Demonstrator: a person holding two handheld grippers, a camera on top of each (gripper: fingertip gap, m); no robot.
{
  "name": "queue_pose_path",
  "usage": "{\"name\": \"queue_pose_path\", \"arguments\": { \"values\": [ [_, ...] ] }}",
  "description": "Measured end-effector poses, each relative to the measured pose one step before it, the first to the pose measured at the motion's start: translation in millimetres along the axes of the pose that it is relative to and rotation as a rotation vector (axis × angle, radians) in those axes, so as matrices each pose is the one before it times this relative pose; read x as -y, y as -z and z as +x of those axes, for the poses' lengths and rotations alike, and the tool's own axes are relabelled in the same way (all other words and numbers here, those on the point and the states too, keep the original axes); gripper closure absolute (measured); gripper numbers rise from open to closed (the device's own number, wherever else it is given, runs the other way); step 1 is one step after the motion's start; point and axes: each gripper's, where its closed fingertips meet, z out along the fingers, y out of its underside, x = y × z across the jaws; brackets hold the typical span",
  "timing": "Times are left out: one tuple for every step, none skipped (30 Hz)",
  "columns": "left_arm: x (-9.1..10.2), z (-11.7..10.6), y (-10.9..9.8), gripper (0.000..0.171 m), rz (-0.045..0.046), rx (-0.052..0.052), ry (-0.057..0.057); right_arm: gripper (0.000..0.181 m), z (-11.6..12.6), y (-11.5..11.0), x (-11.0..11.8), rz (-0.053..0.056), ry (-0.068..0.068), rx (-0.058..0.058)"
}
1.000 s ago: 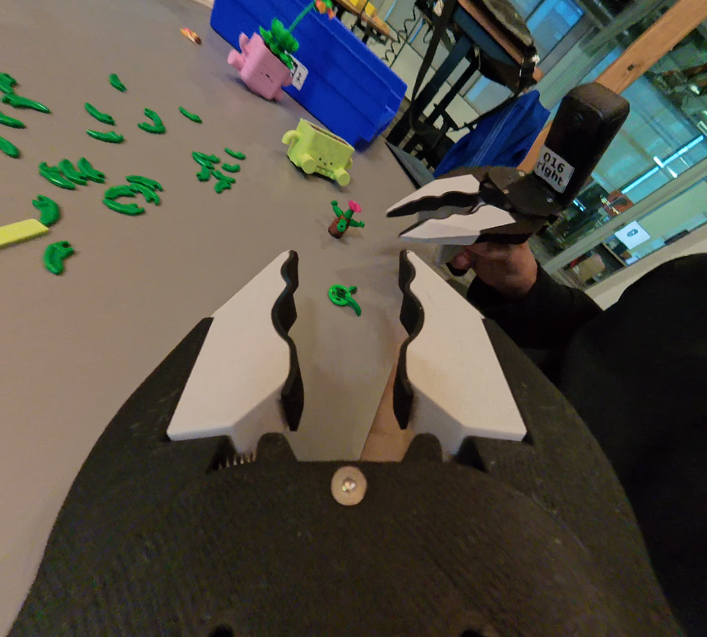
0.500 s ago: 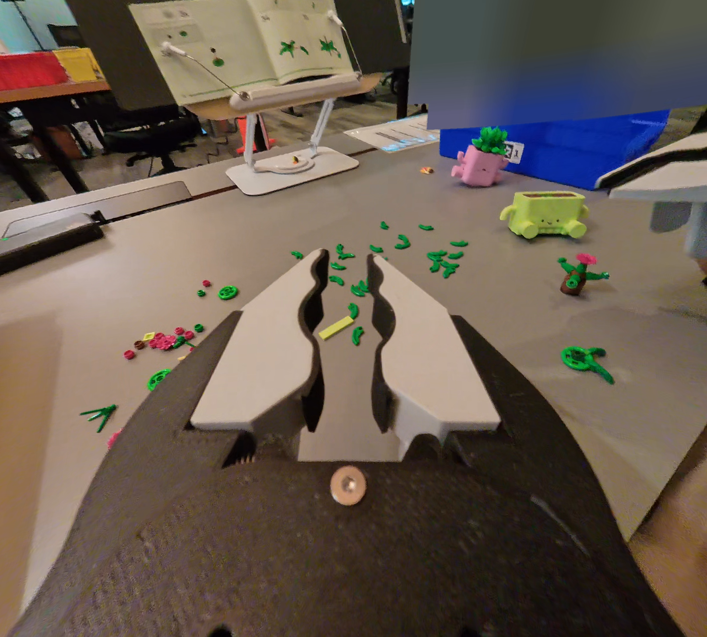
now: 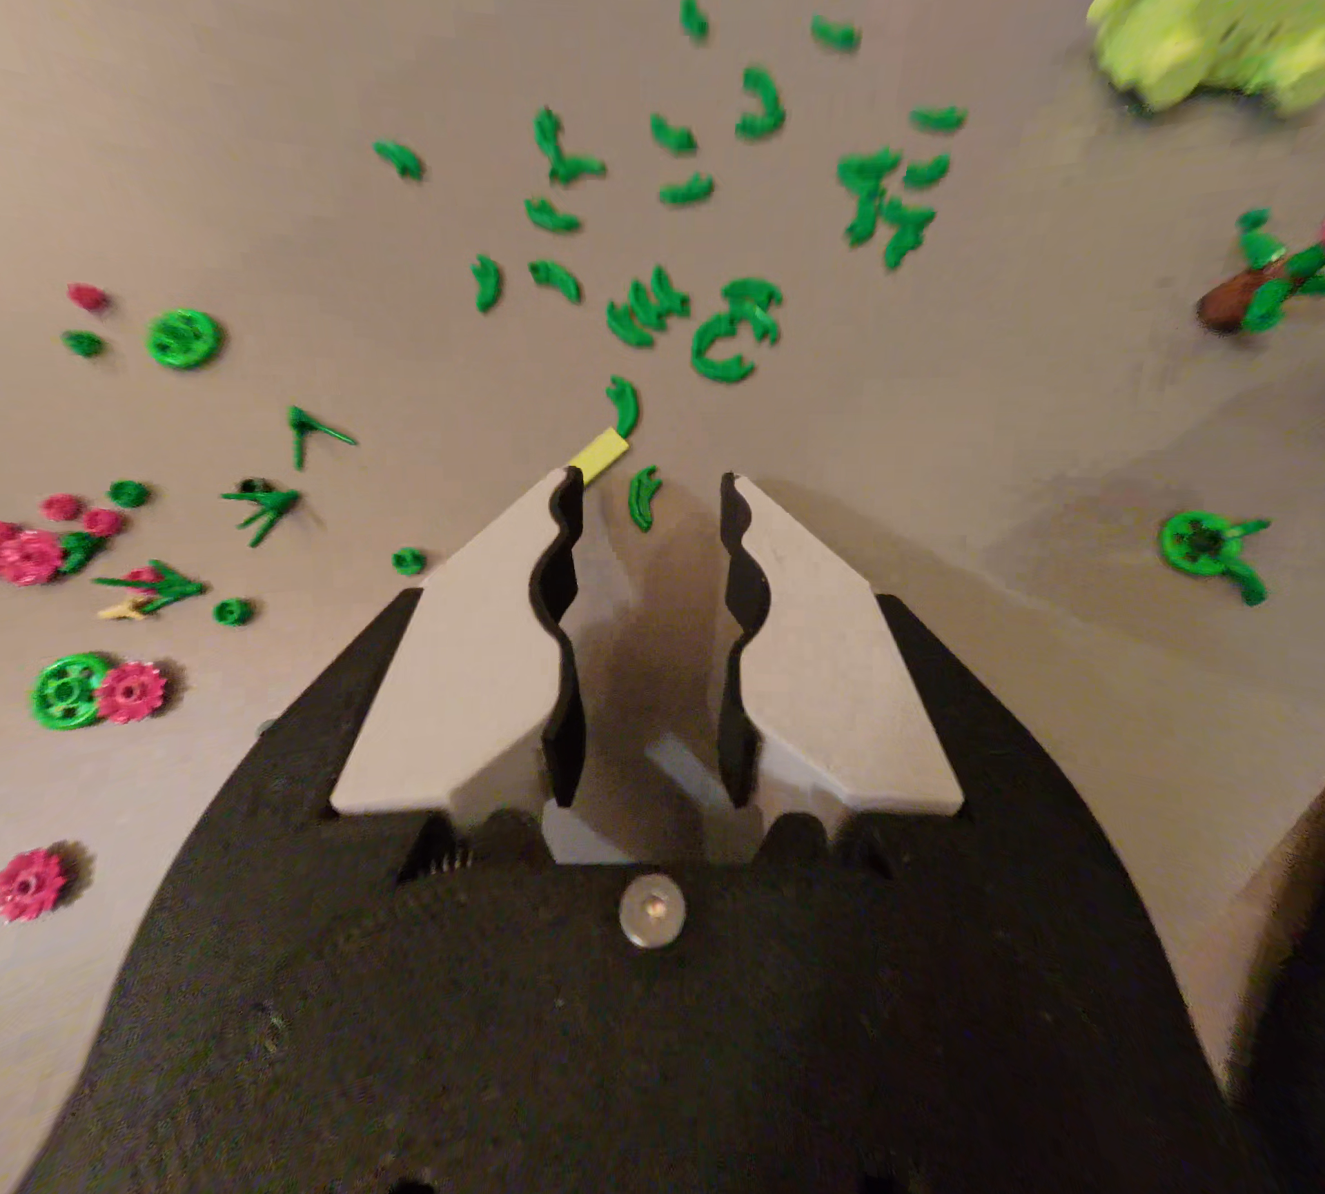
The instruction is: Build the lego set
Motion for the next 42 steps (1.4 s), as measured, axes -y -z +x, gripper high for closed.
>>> {"name": "queue_pose_path", "arguments": {
  "values": [
    [-4.15,-0.21,-4.81,0.136,-0.04164,0.0027,-0.0058,0.181,-1.33,-0.57,-0.87,-0.0061,0.0022,0.008],
    [1.59,-0.59,-1.19,0.14,0.00165,0.0094,-0.0131,0.181,-1.39,-1.22,-1.75,-0.0123,0.0069,0.0048],
    [1.98,-0.36,0.74,0.15,0.00714,0.0081,-0.0128,0.181,-1.15,-1.58,-1.82,-0.013,0.0122,-0.0015],
    [0.98,-0.88,0.98,0.153,0.00173,0.012,-0.0057,0.181,-1.36,-1.25,-1.52,-0.0106,0.0161,-0.0026],
    [-0.63,-0.11,0.82,0.152,-0.00551,0.0055,-0.0059,0.181,-1.04,-0.85,-0.93,-0.0067,0.0154,-0.0048],
    [-1.17,-0.67,0.63,0.151,-0.00811,0.0074,-0.0034,0.181,-0.48,-0.3,-0.25,-0.0018,0.0118,-0.0064],
    [-0.54,-1.23,0.61,0.148,-0.0032,0.0107,-0.0023,0.181,-0.17,0.11,0.26,0.0022,0.007,-0.0044],
    [-0.08,-1.21,0.68,0.148,0.00037,0.0103,-0.0045,0.181,-0.06,0.41,0.43,0.0038,0.0019,-0.002],
    [0.46,-0.14,0.86,0.149,0.00469,0.0042,-0.004,0.181,0.35,0.28,0.39,0.0031,-0.0023,-0.0004],
    [0.74,1.54,0.84,0.15,0.00633,-0.0057,-0.0011,0.181,0.36,0.12,0.15,0.0014,-0.005,0.0012],
    [-0.56,2.62,0.24,0.151,-0.00123,-0.0126,-0.0012,0.181,0.29,0.01,0.01,0.0004,-0.005,0.0022],
    [-2.54,2.46,-0.84,0.152,-0.01336,-0.0113,-0.003,0.181,0.06,-0.02,0.11,0.0002,-0.0034,0.0018],
    [-3.78,1.48,-1.52,0.152,-0.02148,-0.0071,-0.0027,0.181,0.07,-0.07,-0.14,-0.0002,-0.0017,0.0011],
    [-3.45,0.21,-1.47,0.148,-0.01782,0.0013,0.0021,0.181,-0.02,-0.17,-0.09,-0.0007,0.0004,0.0002],
    [-0.31,-0.1,0.14,0.147,0.00295,0.0027,0.0068,0.181,-0.18,-0.25,-0.21,-0.0016,0.0019,-0.0006],
    [-0.54,0.69,0.54,0.147,0.0015,-0.002,0.0081,0.181,-0.2,-0.28,-0.34,-0.0026,0.0022,0.0],
    [-0.84,0.09,0.27,0.149,-0.00107,0.0005,0.0063,0.181,-0.14,-0.39,-0.3,-0.0023,0.0021,-0.0003],
    [-0.27,-0.16,0.34,0.158,0.00215,0.0021,0.0005,0.181,-0.11,-0.22,-0.19,-0.0015,0.0014,-0.0007],
    [-0.3,0.52,0.28,0.165,0.00283,-0.0029,-0.004,0.181,-0.07,-0.12,-0.19,-0.0007,0.0006,-0.0003],
    [-0.06,0.58,0.18,0.165,0.00245,-0.0048,-0.0021,0.181,0.01,-0.02,0.04,0.0003,0.0,-0.0001],
    [-0.1,0.86,0.25,0.166,0.00316,-0.0081,0.0019,0.181,0.0,0.05,0.14,0.0011,-0.0003,0.0002],
    [0.41,1.84,0.57,0.167,0.00693,-0.0147,0.004,0.181,0.02,0.16,0.29,0.0022,0.0001,-0.0001],
    [1.41,2.29,0.83,0.168,0.01249,-0.0177,0.0066,0.181,-0.05,0.34,0.33,0.0031,0.0008,-0.0008],
    [3.3,3.34,1.46,0.168,0.02405,-0.0216,0.0053,0.181,-0.02,0.35,0.43,0.0038,0.0018,-0.0015],
    [4.51,4.47,1.97,0.168,0.02963,-0.0255,0.0029,0.181,-0.01,0.45,0.55,0.0046,0.0027,-0.0023],
    [5.09,4.15,1.9,0.168,0.02985,-0.0218,0.0045,0.181,0.02,0.52,0.61,0.005,0.0027,-0.0027],
    [6.91,7.09,2.3,0.168,0.04151,-0.0379,-0.0006,0.181,0.09,0.54,0.64,0.0052,0.0023,-0.0027],
    [7.82,9.69,2.66,0.168,0.04834,-0.0534,0.0026,0.181,0.07,0.66,0.73,0.0059,0.0018,-0.0017],
    [8.25,9.94,2.53,0.168,0.04839,-0.0561,0.0141,0.181,-0.09,0.79,0.92,0.0072,0.001,-0.0008],
    [9.59,15.12,3.04,0.168,0.05757,-0.0912,0.0209,0.181,0.17,0.85,1.07,0.0083,-0.0004,-0.0006],
    [9.54,16.65,2.48,0.168,0.05601,-0.104,0.0368,0.181,0.22,0.98,1.08,0.0084,-0.0028,0.0005],
    [7.54,14.7,1.27,0.168,0.04421,-0.0952,0.0513,0.181,-0.1,0.99,1.09,0.0085,-0.0048,0.004],
    [4.69,14.93,0.01,0.168,0.02807,-0.104,0.0581,0.179,-0.85,0.79,0.89,0.0057,-0.0098,0.0095],
    [3.27,13.84,-0.79,0.168,0.02097,-0.1009,0.0639,0.173,-2.34,0.27,0.0,-0.0032,-0.0211,0.0223],
    [2.8,10.36,-1.32,0.169,0.02273,-0.0794,0.0596,0.166,-3.86,-0.35,-0.94,-0.0112,-0.0375,0.0357],
    [1.93,10.77,-1.38,0.169,0.02115,-0.0812,0.0483,0.16,-4.83,-0.6,-0.28,-0.0063,-0.0513,0.0458],
    [1.38,10.25,-1.68,0.169,0.01756,-0.0774,0.0436,0.154,-5.32,-0.68,1.24,0.0058,-0.0595,0.0522],
    [0.04,8.03,-2.26,0.169,0.00939,-0.061,0.0371,0.15,-5.27,-0.28,3.35,0.0215,-0.0643,0.054],
    [-1.38,7.05,-2.7,0.169,0.0004,-0.053,0.0248,0.149,-4.83,0.4,5.0,0.033,-0.0634,0.0518],
    [-1.9,6.06,-3.0,0.17,-0.00221,-0.0448,0.0189,0.15,-3.73,0.78,5.08,0.0355,-0.0571,0.0433],
    [-2.04,4.22,-3.36,0.169,-0.00329,-0.0333,0.0173,0.151,-2.55,0.74,4.2,0.0303,-0.0477,0.0336],
    [-1.34,3.68,-3.17,0.169,0.00177,-0.0311,0.0159,0.152,-2.78,0.53,2.79,0.0219,-0.0358,0.0316]
  ]
}}
